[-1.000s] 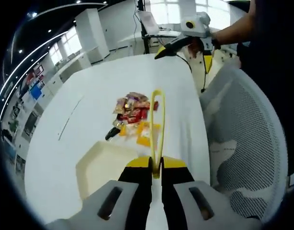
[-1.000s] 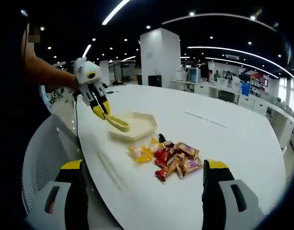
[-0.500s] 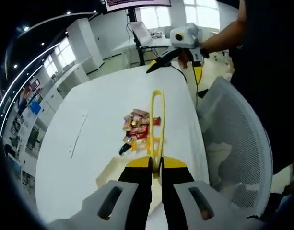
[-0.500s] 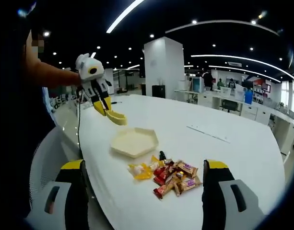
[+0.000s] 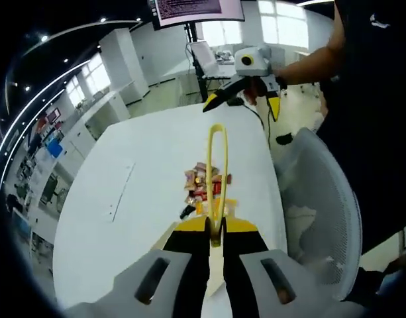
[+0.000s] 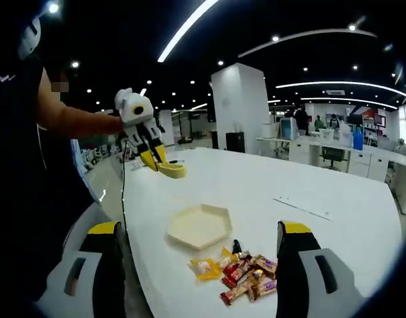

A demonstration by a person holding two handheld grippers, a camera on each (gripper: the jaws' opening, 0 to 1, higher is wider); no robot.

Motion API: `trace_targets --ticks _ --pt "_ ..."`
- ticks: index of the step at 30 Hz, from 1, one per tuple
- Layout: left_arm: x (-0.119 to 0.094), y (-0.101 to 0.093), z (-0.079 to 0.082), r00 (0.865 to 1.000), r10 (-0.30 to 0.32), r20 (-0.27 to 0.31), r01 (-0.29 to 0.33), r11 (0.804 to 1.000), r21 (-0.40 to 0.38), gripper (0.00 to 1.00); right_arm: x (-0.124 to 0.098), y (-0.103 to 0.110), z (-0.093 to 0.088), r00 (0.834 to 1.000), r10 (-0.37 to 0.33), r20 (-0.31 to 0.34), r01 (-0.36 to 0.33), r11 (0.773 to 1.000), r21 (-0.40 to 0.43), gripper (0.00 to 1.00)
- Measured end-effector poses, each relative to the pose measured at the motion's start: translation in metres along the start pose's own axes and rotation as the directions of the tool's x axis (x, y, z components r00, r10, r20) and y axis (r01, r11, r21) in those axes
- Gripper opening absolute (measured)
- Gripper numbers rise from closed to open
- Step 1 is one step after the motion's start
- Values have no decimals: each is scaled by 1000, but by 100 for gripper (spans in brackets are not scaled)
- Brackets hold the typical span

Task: Place the target food into the container with the food tongs after gripping and lifting it, then release it inside without dropping or visibly crushing the food.

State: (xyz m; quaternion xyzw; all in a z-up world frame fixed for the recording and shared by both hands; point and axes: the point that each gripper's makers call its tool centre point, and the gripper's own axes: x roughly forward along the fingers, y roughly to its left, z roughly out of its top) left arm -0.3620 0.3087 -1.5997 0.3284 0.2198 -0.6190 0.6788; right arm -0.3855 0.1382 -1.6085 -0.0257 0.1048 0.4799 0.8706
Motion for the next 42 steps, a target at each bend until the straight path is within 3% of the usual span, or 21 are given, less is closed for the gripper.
trace_targets --ticks 5,8,18,35,42 --pt "-8 2 12 1000 -1 8 1 1000 12 0 6 0 12 1000 27 15 -27 1000 -16 94" --pt "-8 3 22 1000 10 22 -11 1000 15 0 13 9 21 996 82 24 -82 997 -10 91" --pt "-3 -14 43 998 -15 61 12 999 45 0 30 32 39 981 184 65 -183 983 -19 81" --pt "1 -28 79 986 -51 159 45 998 41 0 56 71 67 927 348 139 -346 937 -41 66" --pt "5 -32 85 983 -64 173 58 997 43 0 63 80 74 911 380 162 -379 925 -37 52"
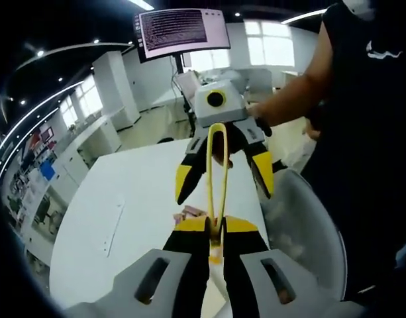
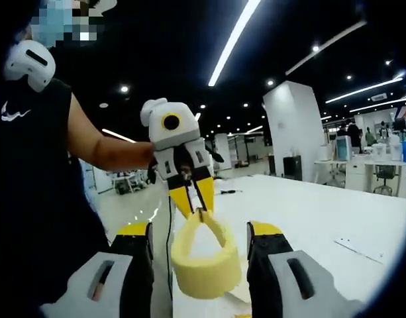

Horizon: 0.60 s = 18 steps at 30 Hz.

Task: Place the target food into the container with the food tongs after gripping and lifting it, then release it inside without dropping or visibly crushing the food.

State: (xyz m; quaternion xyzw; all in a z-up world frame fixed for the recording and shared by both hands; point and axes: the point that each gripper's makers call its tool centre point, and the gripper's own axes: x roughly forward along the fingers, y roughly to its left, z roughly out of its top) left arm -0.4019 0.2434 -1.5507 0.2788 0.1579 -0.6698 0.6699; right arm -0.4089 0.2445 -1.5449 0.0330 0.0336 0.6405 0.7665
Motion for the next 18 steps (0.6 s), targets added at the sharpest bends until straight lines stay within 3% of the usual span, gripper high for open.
trace_targets --ticks 4,12,18 --pt "4 -4 3 1000 -16 11 16 1000 -3 0 5 3 1 1000 16 6 -15 1000 -1 51" --pt "8 -8 6 999 -32 16 32 999 -2 1 10 6 5 999 30 11 -30 999 -14 38" --pt "8 -8 4 999 -36 21 36 999 -14 1 10 9 8 999 42 24 -41 999 -29 24"
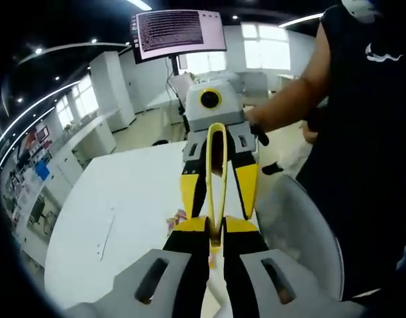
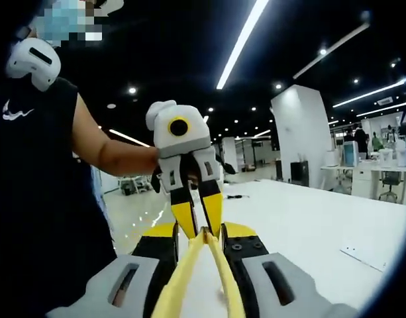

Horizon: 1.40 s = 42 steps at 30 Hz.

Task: Place the target food into the container with the food tongs after gripping and lifting it, then release it inside without dropping or visibly crushing the food.

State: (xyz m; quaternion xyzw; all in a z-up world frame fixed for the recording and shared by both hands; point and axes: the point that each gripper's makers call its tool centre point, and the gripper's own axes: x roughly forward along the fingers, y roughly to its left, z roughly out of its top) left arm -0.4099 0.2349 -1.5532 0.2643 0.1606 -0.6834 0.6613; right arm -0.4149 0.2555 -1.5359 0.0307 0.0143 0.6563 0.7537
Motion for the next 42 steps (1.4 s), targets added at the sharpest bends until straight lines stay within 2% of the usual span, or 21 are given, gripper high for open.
trace_targets --ticks 5,13,17,29,38,42 --pt "0 -1 -1 1000 -1 -1 1 1000 0 1 0 0 -1 1000 4 -5 -4 1000 1 22" --pt "-2 -3 2 998 0 69 2 1000 -28 3 -2 0 0 999 9 -32 -9 1000 24 18" --pt "-3 -3 5 997 8 79 -7 1000 -19 4 0 0 3 999 12 -37 -11 1000 18 18" --pt "-13 -6 11 993 -8 117 12 999 -34 6 2 4 10 999 42 -18 -41 999 20 19" --pt "-15 -6 11 992 -7 124 13 999 -52 8 3 5 10 998 54 -17 -54 998 24 20" --pt "-18 -9 14 989 -15 145 25 997 -68 8 2 8 13 997 70 8 -71 997 42 20"
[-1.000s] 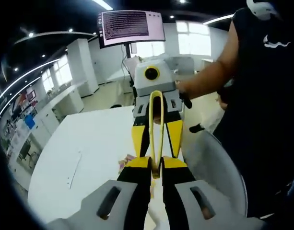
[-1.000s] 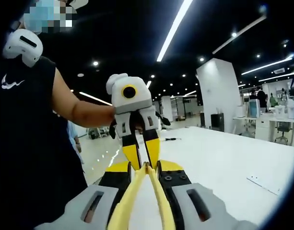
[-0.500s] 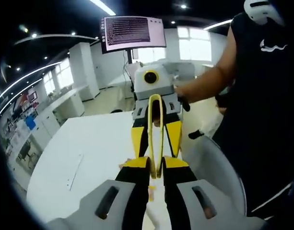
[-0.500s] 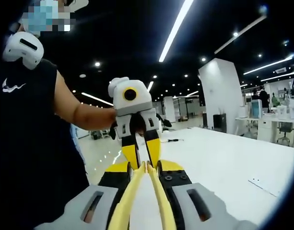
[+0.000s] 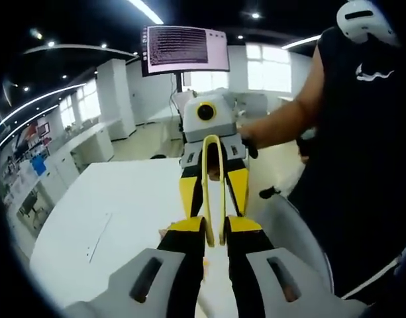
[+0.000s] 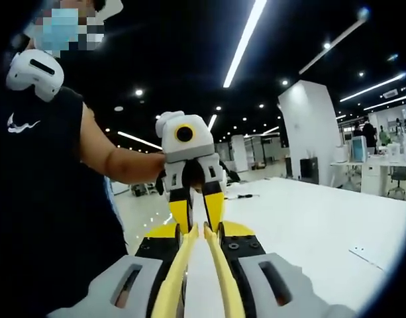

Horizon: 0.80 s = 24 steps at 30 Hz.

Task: Place the target food into the container with the food tongs after gripping and lifting it, then release it inside without dropping or visibly crushing the food.

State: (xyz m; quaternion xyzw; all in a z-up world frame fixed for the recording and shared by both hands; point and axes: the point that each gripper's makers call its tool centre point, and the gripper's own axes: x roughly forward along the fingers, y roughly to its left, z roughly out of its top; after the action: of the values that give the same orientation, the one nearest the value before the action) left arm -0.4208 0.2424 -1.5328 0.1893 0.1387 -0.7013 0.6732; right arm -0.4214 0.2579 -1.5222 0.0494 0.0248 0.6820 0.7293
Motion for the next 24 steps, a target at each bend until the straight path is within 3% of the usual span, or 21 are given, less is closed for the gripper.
trace_targets --ticks 7,9,10,11,13,18,24 --pt "-3 -3 0 1000 -2 7 2 1000 0 9 1 2 0 1000 7 2 -7 1000 1 20" --pt "-3 -4 -5 1000 7 -18 -7 1000 -11 15 0 -2 4 1000 -10 18 10 1000 16 21" --pt "1 3 3 999 34 16 -35 997 65 14 -2 1 3 1000 -5 15 5 1000 15 21" --pt "3 -4 -1 1000 13 -12 -13 1000 15 12 -2 3 2 1000 0 13 -1 1000 20 20" --pt "4 -2 -7 998 31 -50 -29 999 37 12 -1 2 -2 1000 -10 -7 10 1000 20 20" --pt "1 4 -1 998 64 -5 -64 998 22 14 -5 -3 3 999 -35 29 34 999 13 21" --pt "-3 5 0 997 75 4 -75 997 12 15 -11 -4 5 999 -35 39 34 999 32 21"
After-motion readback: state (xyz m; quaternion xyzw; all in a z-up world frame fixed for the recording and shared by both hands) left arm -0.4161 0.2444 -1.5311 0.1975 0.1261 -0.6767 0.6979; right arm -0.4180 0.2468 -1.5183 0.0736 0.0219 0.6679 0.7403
